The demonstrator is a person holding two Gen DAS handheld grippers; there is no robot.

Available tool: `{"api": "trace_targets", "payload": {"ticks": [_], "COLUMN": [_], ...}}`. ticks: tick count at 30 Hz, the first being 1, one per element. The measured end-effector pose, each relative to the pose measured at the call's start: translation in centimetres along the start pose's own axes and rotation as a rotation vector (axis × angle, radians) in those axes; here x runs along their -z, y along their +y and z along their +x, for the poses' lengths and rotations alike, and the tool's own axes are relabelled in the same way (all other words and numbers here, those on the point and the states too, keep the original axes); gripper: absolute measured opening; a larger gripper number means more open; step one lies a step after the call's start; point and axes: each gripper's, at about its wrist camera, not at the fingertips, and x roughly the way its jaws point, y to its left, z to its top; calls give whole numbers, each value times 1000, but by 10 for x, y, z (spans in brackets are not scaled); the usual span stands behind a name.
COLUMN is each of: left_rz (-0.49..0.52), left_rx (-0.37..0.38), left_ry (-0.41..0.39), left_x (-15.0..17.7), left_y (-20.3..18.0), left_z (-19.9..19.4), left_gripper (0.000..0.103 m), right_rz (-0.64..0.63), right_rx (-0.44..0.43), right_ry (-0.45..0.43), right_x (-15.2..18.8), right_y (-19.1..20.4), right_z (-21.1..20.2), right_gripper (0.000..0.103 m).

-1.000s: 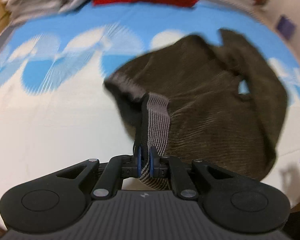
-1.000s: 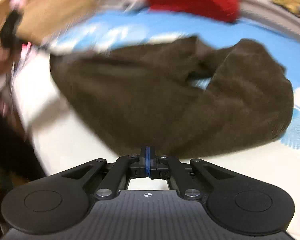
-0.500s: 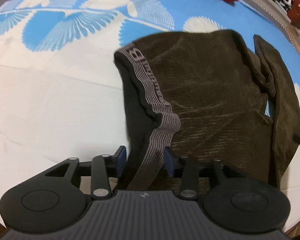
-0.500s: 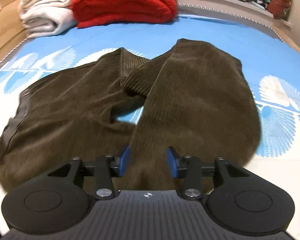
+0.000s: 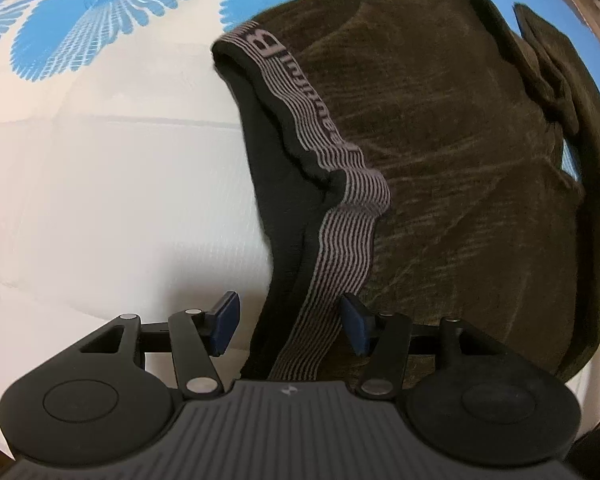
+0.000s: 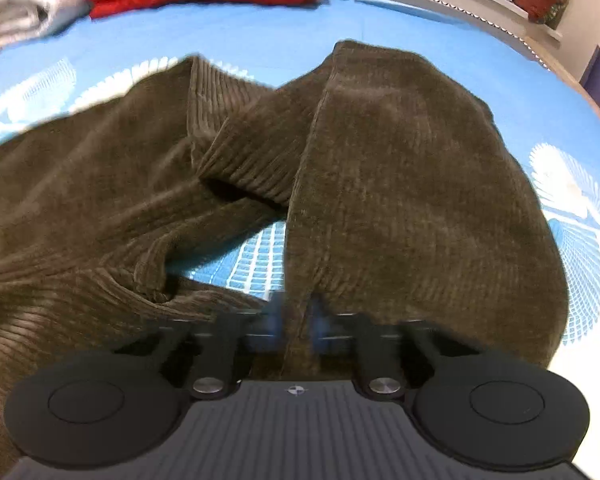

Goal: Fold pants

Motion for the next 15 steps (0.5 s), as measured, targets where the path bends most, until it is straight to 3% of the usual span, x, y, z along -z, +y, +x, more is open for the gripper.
{"api": "trace_targets", "payload": {"ticks": [1,3,6,11,15], "left_rz": [18,50,111,149,167], "left_rx": [-2,-5,-30,-86,-114], "left_ry": [1,5,-15,-36,-39], "left_x": [1,5,11,20,21], "left_y": [-1,-5,-14,-27,-33], "left_z": [1,3,2,-2,-3], "left_gripper": [56,35,22,16,16], "right_rz": [28,61,79,76,-11], "right_rx": [-7,-19,-16,-58,-229], "right_ry": [-22,-50,-56,73,249], "right_x": [0,3,23,96,165], "right_y": [-15,-42,-93,-176,-206], "right_z": [-12,-31,-59,-88,-105], "right_gripper": [6,6,5,5,5]}}
